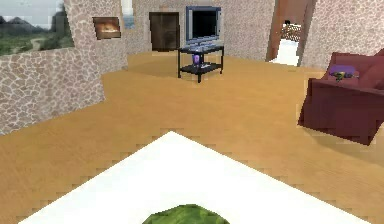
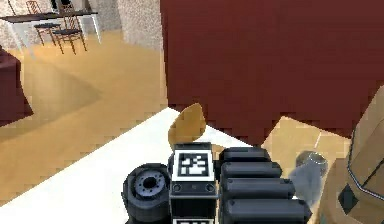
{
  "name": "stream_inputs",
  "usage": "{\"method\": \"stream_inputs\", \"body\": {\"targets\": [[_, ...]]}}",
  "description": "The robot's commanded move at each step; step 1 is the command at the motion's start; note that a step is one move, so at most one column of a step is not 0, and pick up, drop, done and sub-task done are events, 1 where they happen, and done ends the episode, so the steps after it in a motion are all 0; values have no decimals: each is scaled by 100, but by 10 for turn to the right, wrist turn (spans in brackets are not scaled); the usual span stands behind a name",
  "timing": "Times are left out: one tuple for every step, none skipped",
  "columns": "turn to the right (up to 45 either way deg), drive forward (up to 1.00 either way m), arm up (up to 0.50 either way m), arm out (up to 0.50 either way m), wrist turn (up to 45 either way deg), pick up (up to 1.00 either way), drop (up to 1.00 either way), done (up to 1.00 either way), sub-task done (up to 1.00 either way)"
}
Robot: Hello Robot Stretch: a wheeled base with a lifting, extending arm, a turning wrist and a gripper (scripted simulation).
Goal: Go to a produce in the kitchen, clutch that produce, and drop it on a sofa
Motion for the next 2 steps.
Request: {"method": "stream_inputs", "body": {"targets": [[-150,0,0,0,0,0,0,0,0],[0,35,0,0,0,0,0,0,0]]}}
